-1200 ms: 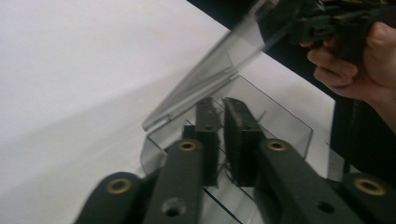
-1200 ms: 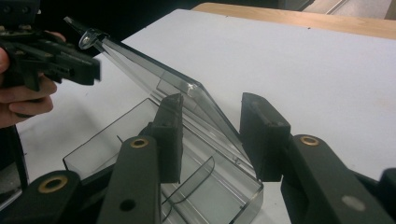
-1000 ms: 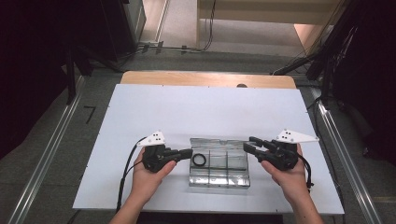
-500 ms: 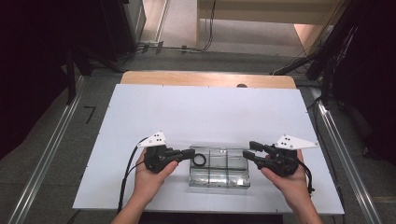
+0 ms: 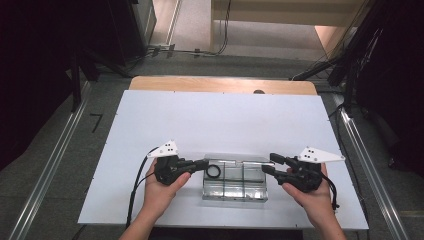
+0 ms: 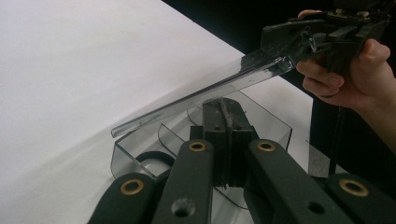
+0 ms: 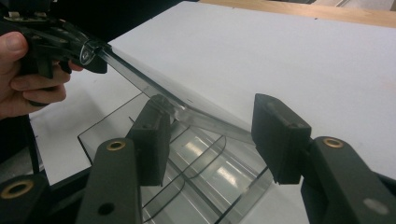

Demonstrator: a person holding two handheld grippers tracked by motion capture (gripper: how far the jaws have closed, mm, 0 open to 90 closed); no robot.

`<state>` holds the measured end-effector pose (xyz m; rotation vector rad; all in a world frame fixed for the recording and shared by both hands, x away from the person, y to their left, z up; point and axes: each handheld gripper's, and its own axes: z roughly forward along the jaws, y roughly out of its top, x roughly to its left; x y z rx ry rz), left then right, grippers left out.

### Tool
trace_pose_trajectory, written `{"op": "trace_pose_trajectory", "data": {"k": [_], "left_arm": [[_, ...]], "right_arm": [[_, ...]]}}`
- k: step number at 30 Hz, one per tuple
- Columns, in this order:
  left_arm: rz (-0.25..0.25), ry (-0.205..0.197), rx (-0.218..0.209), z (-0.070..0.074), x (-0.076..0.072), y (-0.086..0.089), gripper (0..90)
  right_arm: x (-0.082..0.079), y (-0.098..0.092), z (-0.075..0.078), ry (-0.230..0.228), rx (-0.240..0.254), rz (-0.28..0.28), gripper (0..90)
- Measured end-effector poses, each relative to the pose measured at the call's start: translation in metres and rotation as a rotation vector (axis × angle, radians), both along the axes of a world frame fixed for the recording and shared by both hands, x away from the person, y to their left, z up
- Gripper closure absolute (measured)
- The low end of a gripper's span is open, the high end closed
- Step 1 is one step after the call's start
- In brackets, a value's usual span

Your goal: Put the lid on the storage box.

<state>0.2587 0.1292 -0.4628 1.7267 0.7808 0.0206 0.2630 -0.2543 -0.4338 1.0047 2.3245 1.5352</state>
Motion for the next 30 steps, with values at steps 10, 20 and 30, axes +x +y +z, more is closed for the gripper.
{"op": "trace_pose_trajectory", "data": {"k": [10,20,30], "left_arm": [[-0.001,-0.003,0.001,0.0,0.0,0.001,89.9],[-0.01,-0.002,-0.001,0.0,-0.002,0.001,89.9],[-0.016,-0.003,0.001,-0.001,-0.008,0.001,90.0]], "right_arm": [[-0.007,-0.01,-0.013,0.056,-0.016,-0.032,62.3],[-0.006,-0.009,-0.017,0.095,0.028,0.008,88.2],[-0.009,-0.012,-0.018,0.066,0.043,0.016,88.2]]}}
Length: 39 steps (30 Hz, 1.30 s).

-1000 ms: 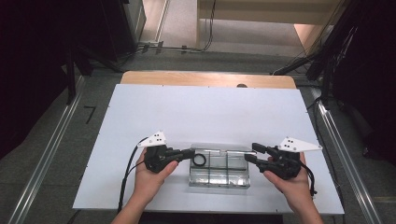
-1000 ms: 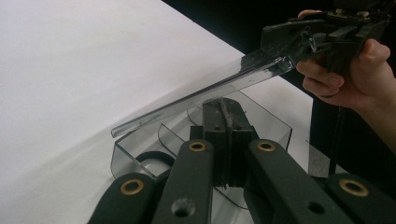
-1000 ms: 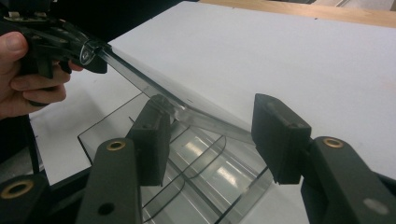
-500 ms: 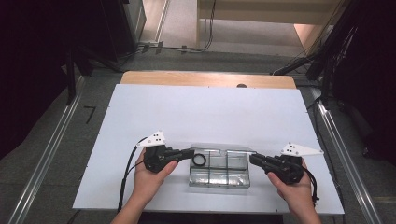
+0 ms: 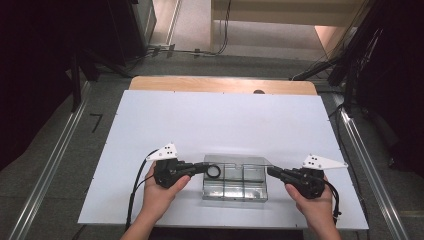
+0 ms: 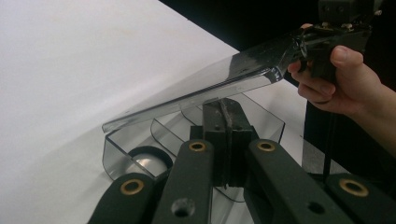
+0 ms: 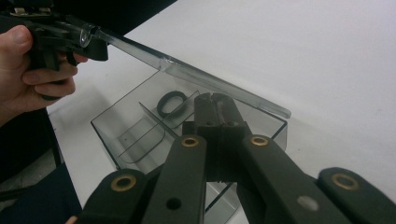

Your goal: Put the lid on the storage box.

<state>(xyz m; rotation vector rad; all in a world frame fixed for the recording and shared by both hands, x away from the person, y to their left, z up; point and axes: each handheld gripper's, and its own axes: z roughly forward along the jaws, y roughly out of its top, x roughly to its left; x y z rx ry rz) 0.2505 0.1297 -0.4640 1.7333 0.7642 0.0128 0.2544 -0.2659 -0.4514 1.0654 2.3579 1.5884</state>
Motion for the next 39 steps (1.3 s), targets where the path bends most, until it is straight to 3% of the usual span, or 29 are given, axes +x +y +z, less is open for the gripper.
{"op": "trace_pose_trajectory", "data": {"k": [16,25,39], "left_arm": [[-0.012,0.022,0.02,-0.01,-0.01,0.001,89.9],[-0.033,0.047,0.047,-0.02,-0.008,0.0,89.9],[-0.072,0.076,0.094,-0.026,-0.003,0.003,89.9]], "right_arm": [[-0.008,0.0,-0.01,0.012,-0.033,0.035,88.2],[-0.007,-0.001,-0.017,0.017,-0.062,0.084,88.2],[-0.002,-0.004,-0.025,0.042,-0.078,0.103,88.2]]}}
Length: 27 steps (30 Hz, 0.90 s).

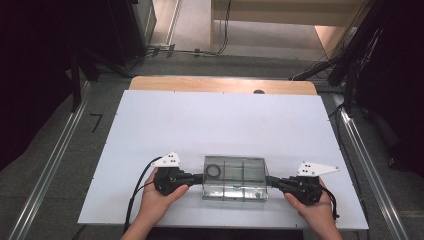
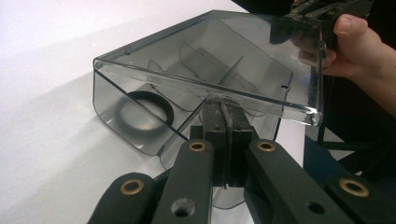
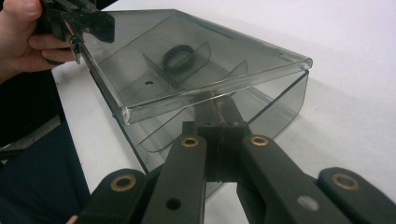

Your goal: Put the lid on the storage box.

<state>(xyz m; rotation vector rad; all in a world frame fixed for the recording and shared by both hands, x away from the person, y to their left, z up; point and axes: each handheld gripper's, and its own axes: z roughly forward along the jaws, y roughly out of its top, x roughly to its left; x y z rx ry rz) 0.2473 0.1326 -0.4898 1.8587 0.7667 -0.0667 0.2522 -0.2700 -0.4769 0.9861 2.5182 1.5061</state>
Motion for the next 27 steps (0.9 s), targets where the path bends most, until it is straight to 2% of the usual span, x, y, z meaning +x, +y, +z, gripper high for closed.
{"op": "trace_pose_trajectory", "data": {"k": [23,27], "left_arm": [[-0.031,0.014,0.059,-0.0026,0.0032,0.004,90.0],[-0.046,0.018,0.053,-0.0037,0.0039,0.0028,90.0]], "right_arm": [[0.0014,0.0017,-0.0056,-0.001,-0.06,0.018,88.2],[0.0022,0.0014,-0.0063,0.005,-0.054,0.016,88.2]]}}
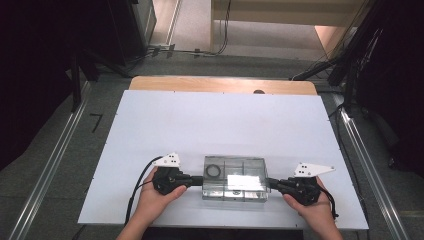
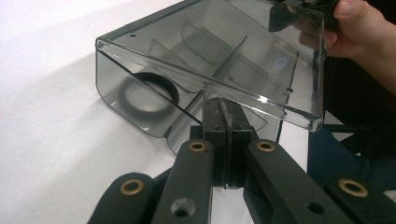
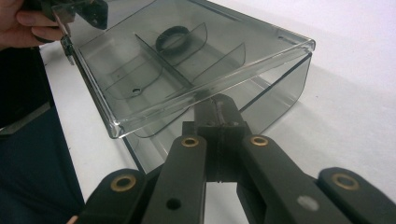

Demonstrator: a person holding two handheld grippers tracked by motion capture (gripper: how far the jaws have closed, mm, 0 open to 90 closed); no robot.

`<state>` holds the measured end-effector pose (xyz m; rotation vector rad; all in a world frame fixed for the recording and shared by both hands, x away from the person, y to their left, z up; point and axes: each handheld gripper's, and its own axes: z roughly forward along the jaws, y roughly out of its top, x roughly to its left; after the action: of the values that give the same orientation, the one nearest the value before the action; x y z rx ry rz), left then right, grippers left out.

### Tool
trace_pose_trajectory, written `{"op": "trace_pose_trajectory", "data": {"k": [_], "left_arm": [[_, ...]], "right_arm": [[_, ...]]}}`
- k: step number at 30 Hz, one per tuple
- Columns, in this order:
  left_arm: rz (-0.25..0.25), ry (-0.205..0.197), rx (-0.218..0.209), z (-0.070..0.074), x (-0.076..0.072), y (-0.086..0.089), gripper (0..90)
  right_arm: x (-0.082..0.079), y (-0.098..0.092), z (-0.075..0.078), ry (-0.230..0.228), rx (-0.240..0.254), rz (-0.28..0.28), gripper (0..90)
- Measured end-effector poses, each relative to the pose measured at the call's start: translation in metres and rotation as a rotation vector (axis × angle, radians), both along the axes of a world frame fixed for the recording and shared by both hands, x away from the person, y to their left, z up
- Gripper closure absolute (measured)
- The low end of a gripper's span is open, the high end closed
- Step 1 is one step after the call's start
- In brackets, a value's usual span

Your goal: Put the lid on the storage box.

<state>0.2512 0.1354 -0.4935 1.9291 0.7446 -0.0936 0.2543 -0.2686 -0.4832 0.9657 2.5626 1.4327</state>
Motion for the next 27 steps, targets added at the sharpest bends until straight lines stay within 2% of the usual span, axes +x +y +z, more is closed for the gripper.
{"op": "trace_pose_trajectory", "data": {"k": [10,13,17,20,27], "left_arm": [[0.001,0.005,0.007,-0.0016,0.0001,0.0011,90.0],[0.013,0.01,0.004,-0.0019,-0.0027,0.0007,90.0],[0.014,0.014,-0.003,-0.0061,-0.0056,0.0022,90.0],[0.024,0.02,-0.005,-0.007,-0.0042,0.0027,90.0],[0.033,0.015,-0.01,-0.0049,-0.0086,0.0043,89.8]], "right_arm": [[0.0019,-0.0029,-0.0007,-0.007,-0.009,-0.008,88.2],[0.0007,-0.0025,-0.0031,-0.012,-0.036,-0.003,88.2],[0.0021,-0.0032,-0.0038,-0.002,-0.024,-0.007,88.2],[0.0014,-0.0027,-0.0046,-0.006,-0.039,-0.012,88.2],[-0.0008,-0.0028,-0.0044,-0.001,-0.038,-0.008,88.1]]}}
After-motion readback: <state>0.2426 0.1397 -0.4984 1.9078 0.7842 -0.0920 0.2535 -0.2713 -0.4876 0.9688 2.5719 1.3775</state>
